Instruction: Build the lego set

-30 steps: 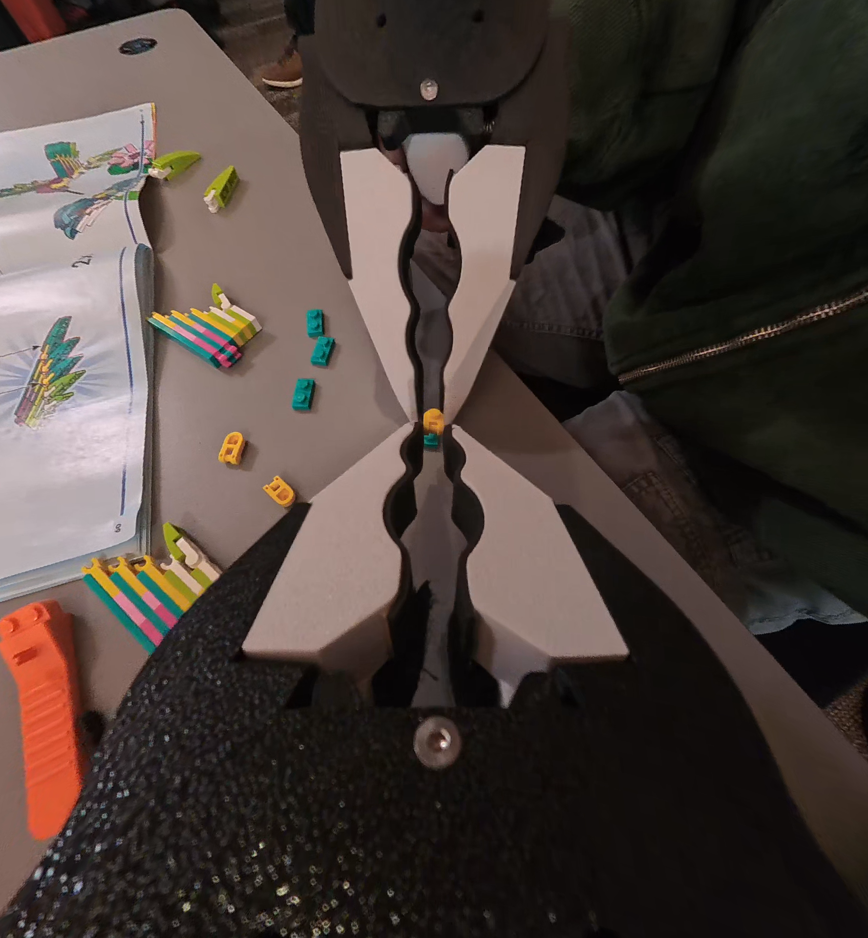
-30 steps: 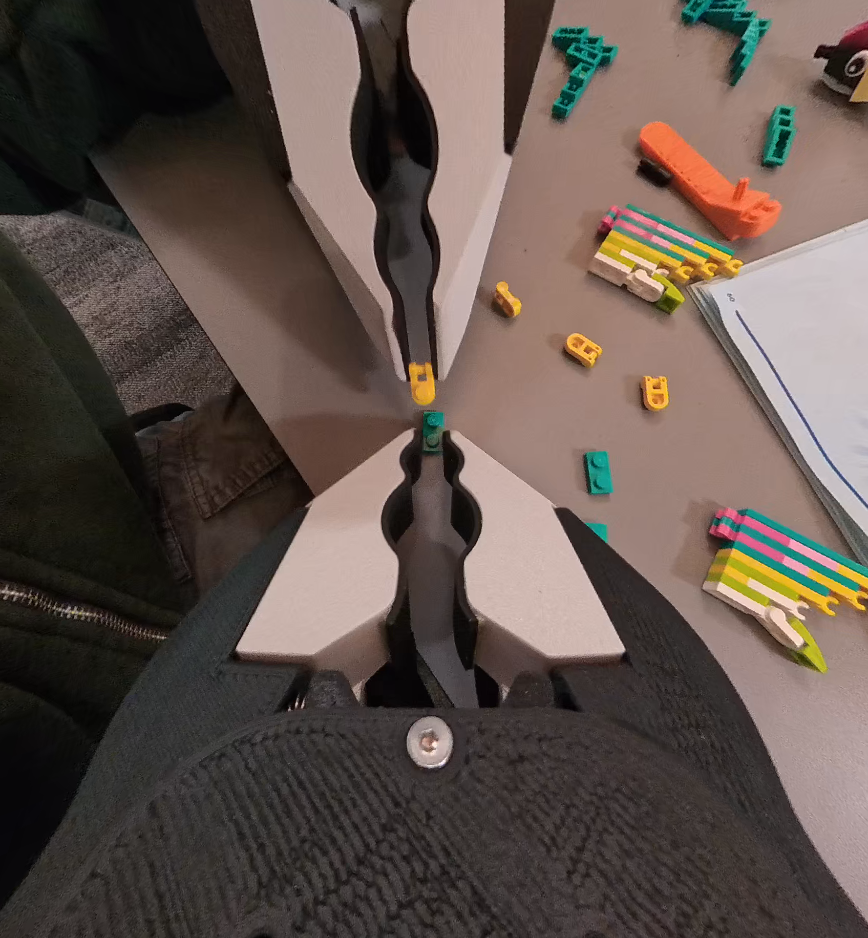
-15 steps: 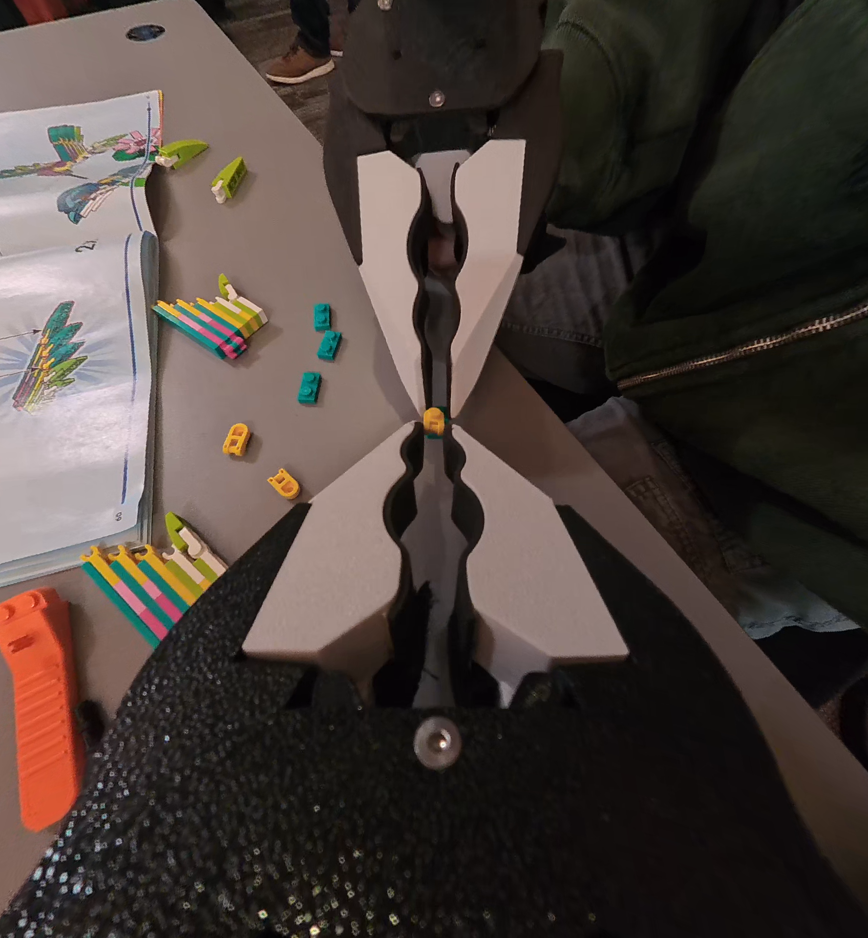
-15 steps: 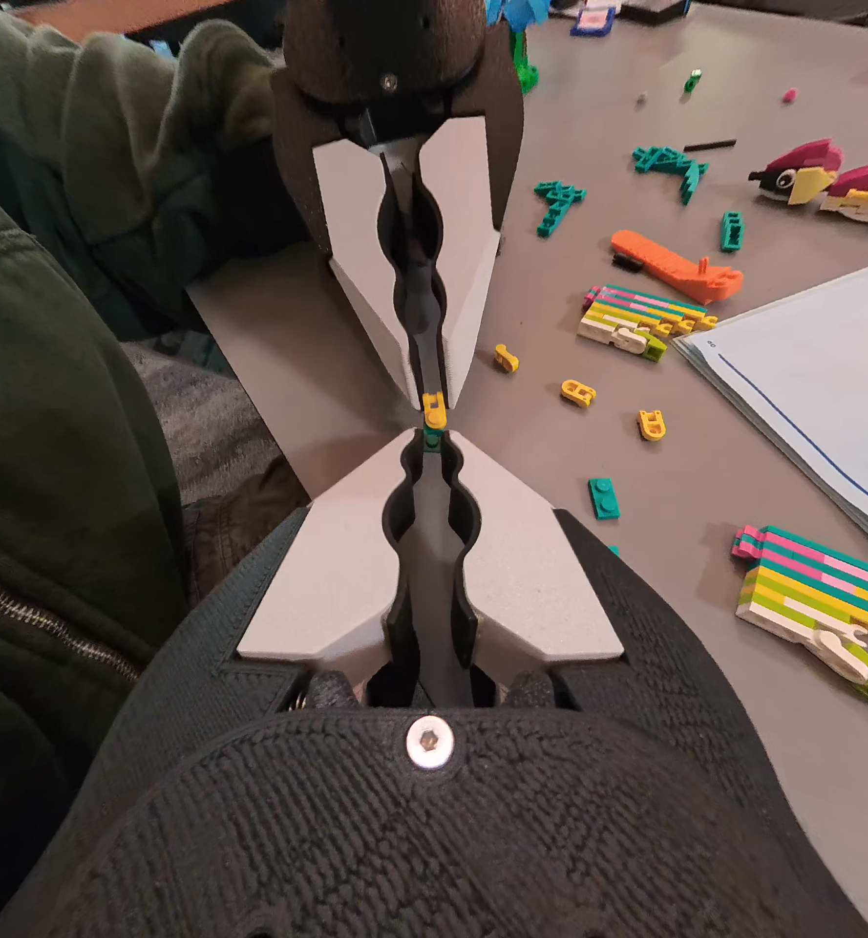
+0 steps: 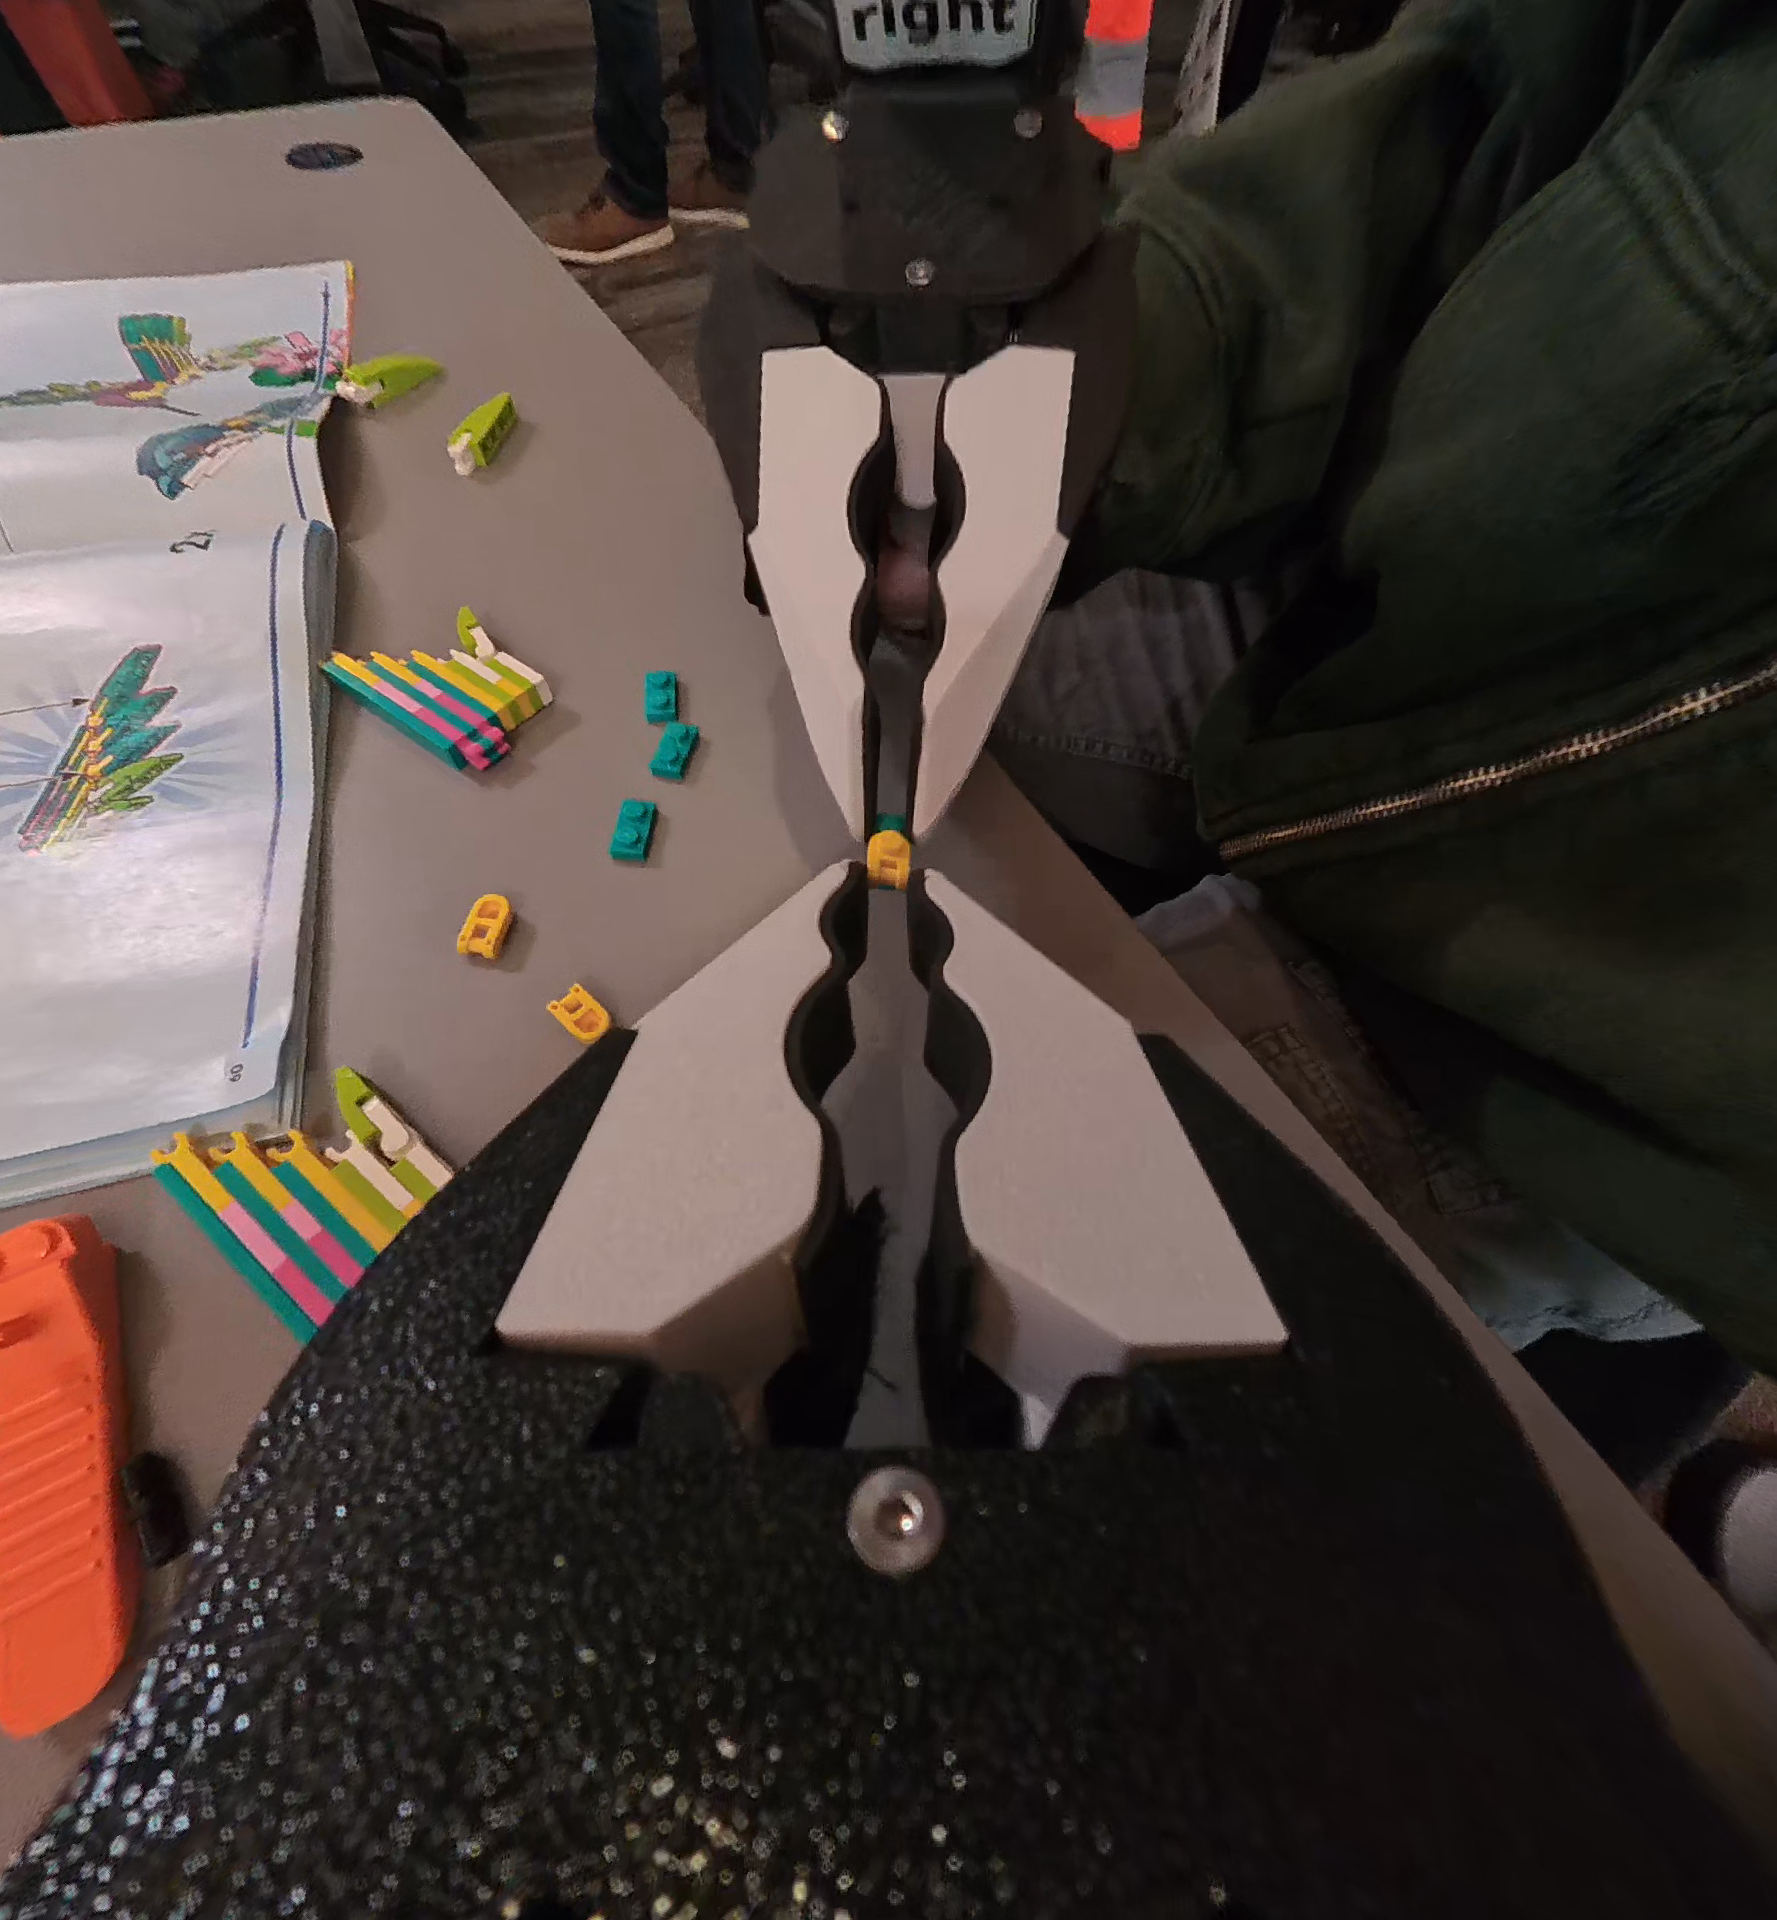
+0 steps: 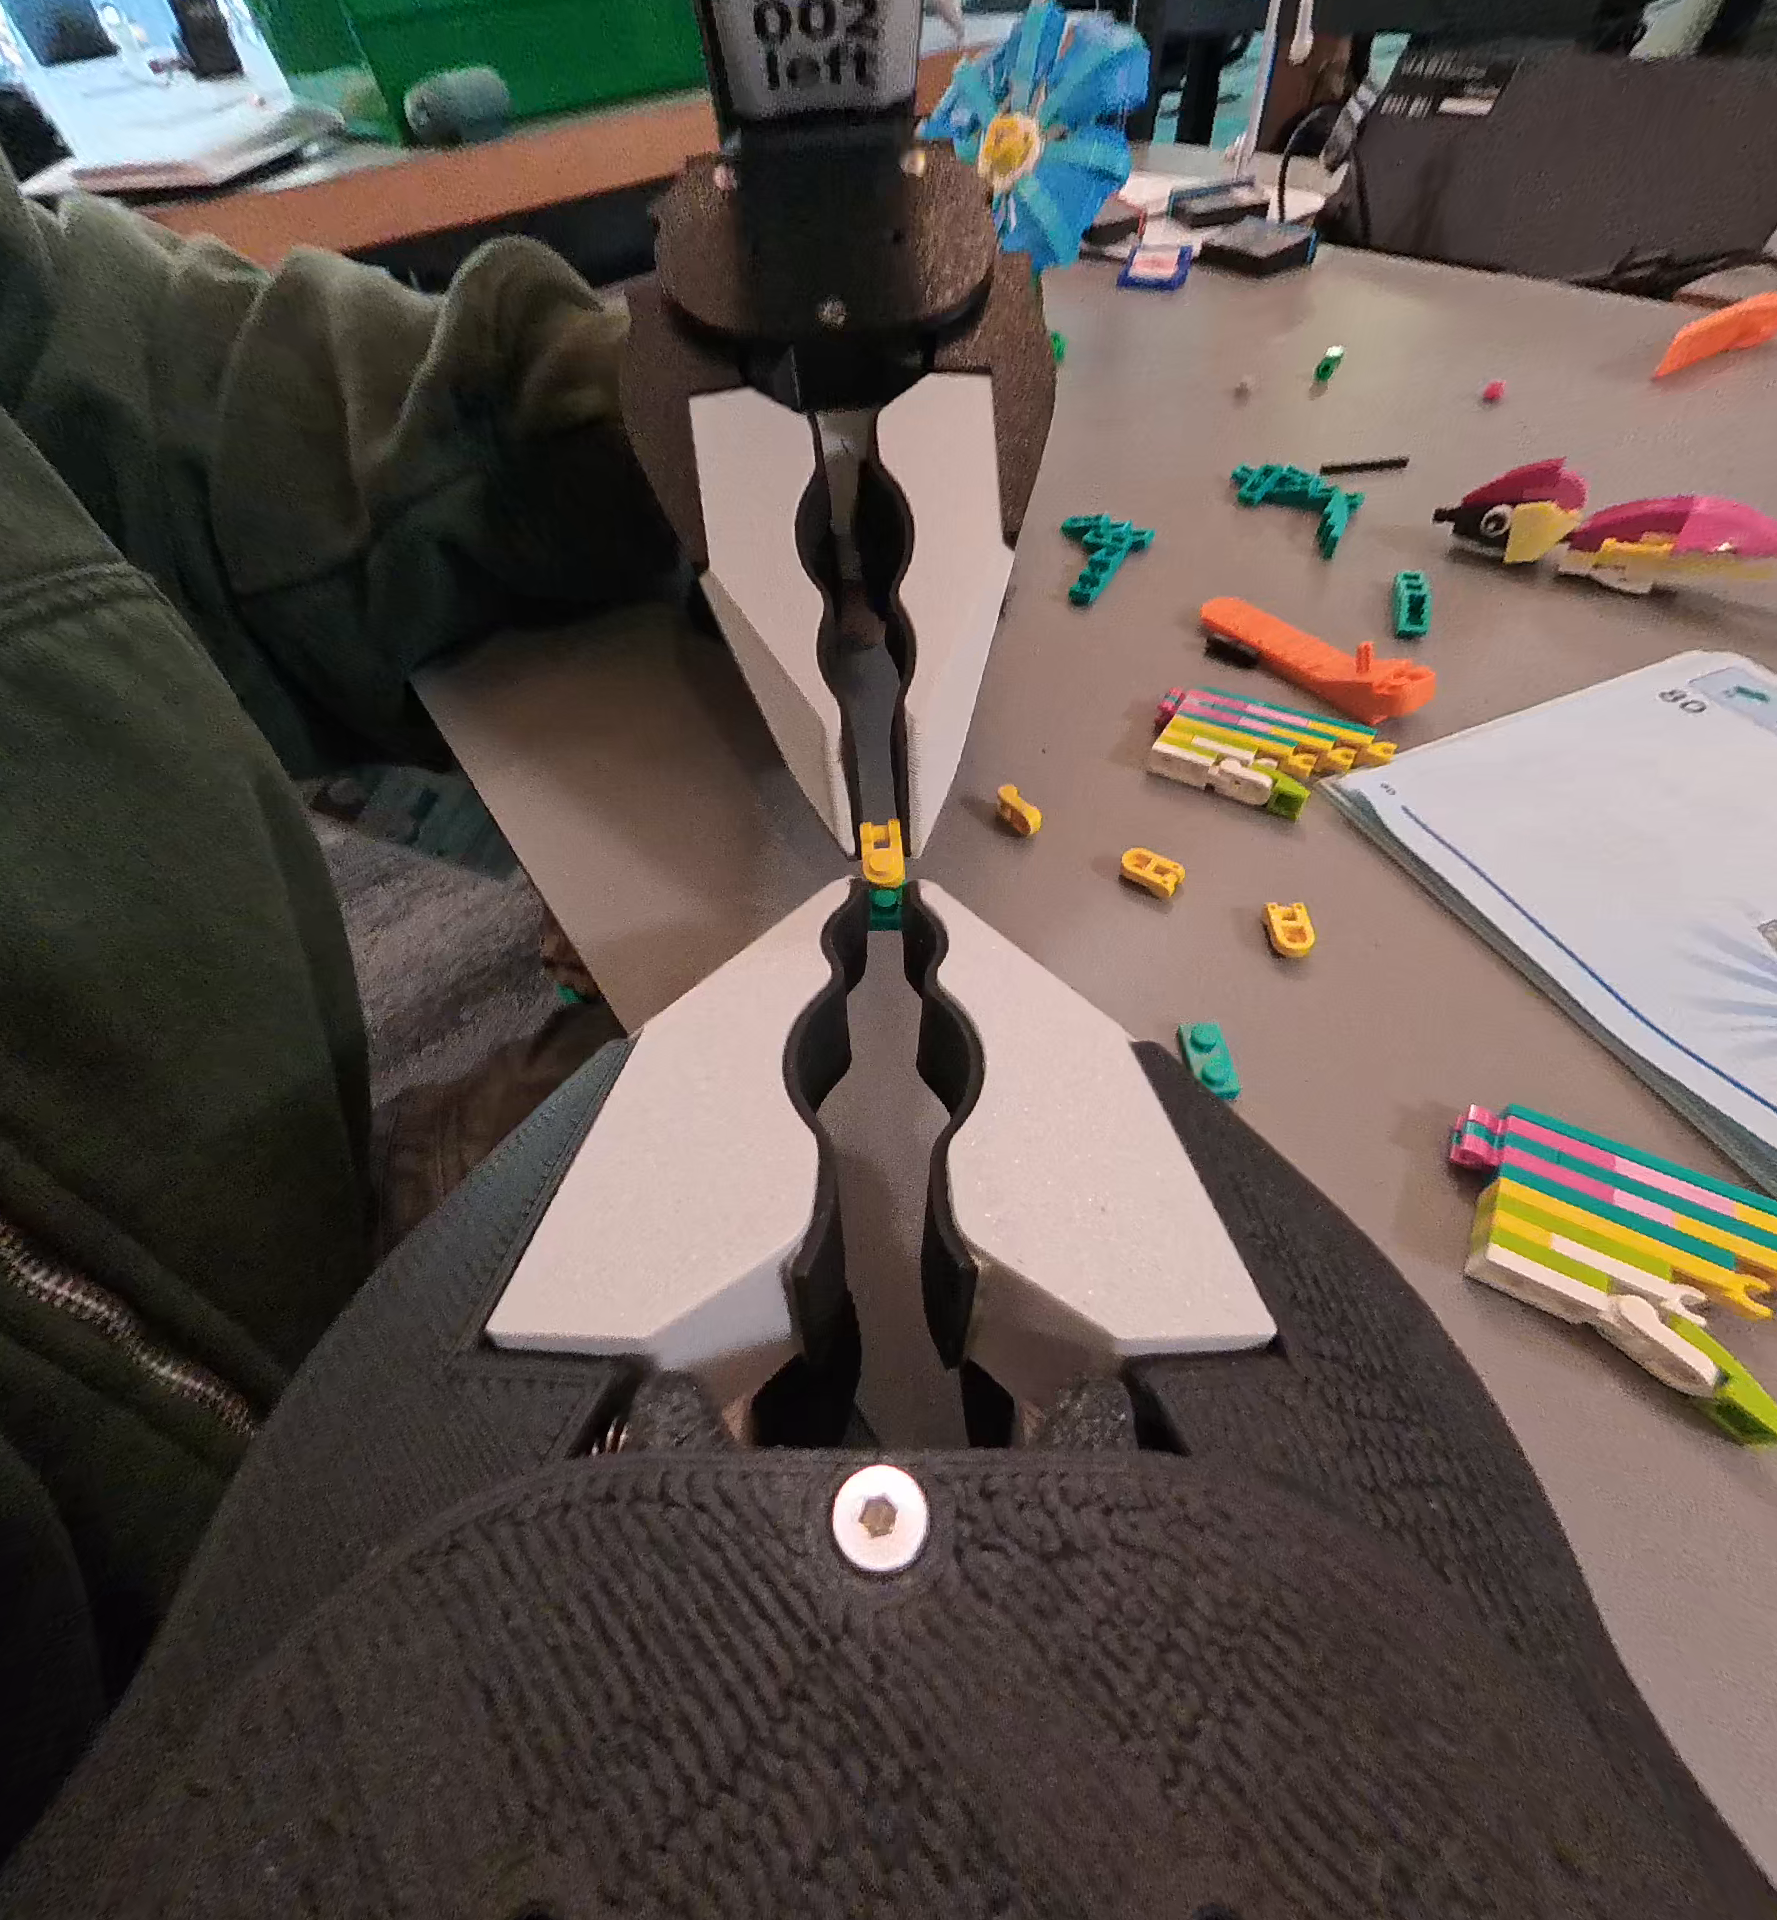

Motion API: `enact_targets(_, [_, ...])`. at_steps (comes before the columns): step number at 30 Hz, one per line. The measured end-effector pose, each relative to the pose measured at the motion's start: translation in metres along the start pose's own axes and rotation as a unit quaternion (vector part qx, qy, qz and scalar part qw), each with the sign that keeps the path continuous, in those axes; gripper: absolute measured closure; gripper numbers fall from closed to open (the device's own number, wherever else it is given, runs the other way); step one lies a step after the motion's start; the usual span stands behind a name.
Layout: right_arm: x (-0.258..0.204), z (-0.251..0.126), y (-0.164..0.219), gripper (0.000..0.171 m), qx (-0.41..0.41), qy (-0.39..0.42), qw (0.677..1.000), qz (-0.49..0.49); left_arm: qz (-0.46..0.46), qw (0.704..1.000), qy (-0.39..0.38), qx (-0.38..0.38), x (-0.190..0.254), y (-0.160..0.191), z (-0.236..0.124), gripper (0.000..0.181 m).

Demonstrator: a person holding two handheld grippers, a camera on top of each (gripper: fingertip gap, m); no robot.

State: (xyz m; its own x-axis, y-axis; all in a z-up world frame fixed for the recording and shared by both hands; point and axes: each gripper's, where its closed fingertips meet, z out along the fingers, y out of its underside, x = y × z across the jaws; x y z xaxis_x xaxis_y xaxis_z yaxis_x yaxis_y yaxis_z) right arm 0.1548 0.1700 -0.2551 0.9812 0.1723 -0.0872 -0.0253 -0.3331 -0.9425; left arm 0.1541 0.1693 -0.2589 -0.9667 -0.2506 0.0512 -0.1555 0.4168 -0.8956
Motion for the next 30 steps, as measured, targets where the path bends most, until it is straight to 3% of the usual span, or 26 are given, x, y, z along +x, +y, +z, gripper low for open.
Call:
enact_targets(1, [0.000,-0.001,-0.003,0.166,0.009,0.002,1.000,0.001,-0.005,1.000,0.001,0.010,0.000,-0.003,-0.001,0.176])
enact_targets(7, [0.001,-0.013,-0.034,0.171,0.090,-0.015,0.995,0.042,-0.005,1.000,-0.013,0.018,-0.005,-0.005,-0.001,0.176])
enact_targets(12, [0.027,-0.011,-0.015,0.171,0.042,0.052,0.997,0.039,-0.009,0.998,-0.055,0.013,-0.019,-0.002,-0.007,0.176])
enact_targets(17, [0.028,-0.016,-0.023,0.171,0.071,0.076,0.994,0.029,0.016,0.997,-0.077,0.013,-0.022,-0.004,-0.006,0.176])
enact_targets(23, [0.030,-0.068,-0.036,0.171,0.102,0.091,0.990,0.032,0.012,0.996,-0.088,0.026,-0.026,-0.006,-0.009,0.176])
enact_targets(30, [0.016,-0.124,0.000,0.171,0.038,0.143,0.989,0.019,0.017,0.995,-0.092,0.023,-0.027,-0.006,-0.007,0.176])
